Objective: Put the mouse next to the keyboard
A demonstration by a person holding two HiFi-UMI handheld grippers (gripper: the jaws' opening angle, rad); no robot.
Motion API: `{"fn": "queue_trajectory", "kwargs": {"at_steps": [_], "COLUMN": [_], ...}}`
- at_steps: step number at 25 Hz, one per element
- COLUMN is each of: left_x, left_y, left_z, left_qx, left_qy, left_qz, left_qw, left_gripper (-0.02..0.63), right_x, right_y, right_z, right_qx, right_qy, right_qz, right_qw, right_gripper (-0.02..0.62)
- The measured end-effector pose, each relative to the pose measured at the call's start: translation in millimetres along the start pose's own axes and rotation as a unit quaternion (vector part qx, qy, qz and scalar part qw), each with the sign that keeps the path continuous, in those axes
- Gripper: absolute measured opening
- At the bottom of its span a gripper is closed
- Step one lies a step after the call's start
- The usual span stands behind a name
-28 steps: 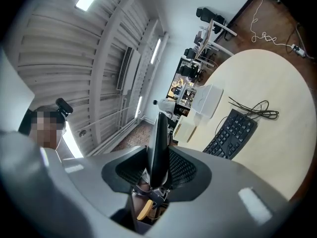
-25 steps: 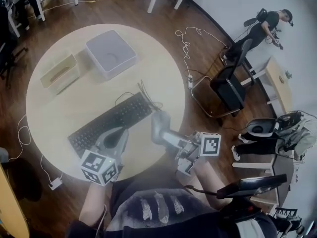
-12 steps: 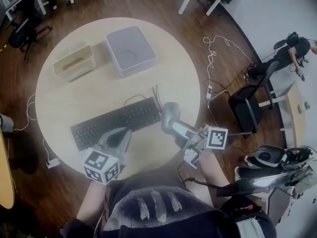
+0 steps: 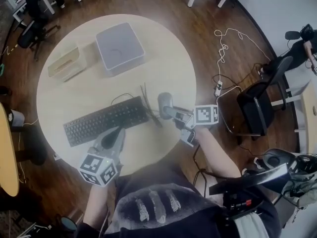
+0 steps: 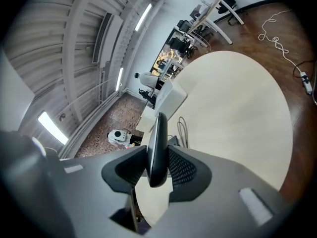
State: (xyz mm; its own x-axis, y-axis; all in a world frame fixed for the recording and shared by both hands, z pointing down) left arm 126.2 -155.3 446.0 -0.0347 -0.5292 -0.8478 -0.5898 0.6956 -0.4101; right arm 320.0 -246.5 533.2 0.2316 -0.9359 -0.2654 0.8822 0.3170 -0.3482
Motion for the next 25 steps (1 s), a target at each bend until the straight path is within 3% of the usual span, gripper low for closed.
{"fn": "queue_trajectory", "kwargs": {"at_steps": [6, 19, 25], "left_x": [3.3, 8.0, 7.9], "left_y": [-5.7, -10.8, -10.9], "left_z": [12.4, 17.2, 10.7], "left_qx": [0.023, 0.041, 0.045], "left_qy": [0.0, 0.023, 0.025], "left_qz": [0.003, 0.022, 0.016], "left_qw": [0.9997, 0.9986, 0.9986], "left_gripper": [-0.003, -0.002, -0.002], "right_x": [12.1, 1.8, 5.4], "right_y": [-7.1, -28.7, -34.6], "right_z": [54.8, 92.1, 99.0], "right_qx": [-0.044, -0.11, -0.099], "right_qy": [-0.018, 0.007, -0.004], "right_qz": [-0.041, -0.116, -0.109], "right_qw": [0.998, 0.987, 0.989], "right_gripper": [0.132, 0.132, 0.135]}}
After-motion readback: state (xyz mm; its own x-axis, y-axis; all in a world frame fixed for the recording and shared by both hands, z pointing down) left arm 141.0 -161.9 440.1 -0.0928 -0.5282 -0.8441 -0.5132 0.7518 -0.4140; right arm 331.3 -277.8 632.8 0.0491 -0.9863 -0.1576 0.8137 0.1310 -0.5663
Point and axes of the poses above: the fingertips, and each gripper's own axes: y backward along the fingers, z to its right, x out of its top, the point moved 3 cm from there along y, backward along the fingers, and after that the axes turned 4 degrees about -y, right-handed, at the moved point
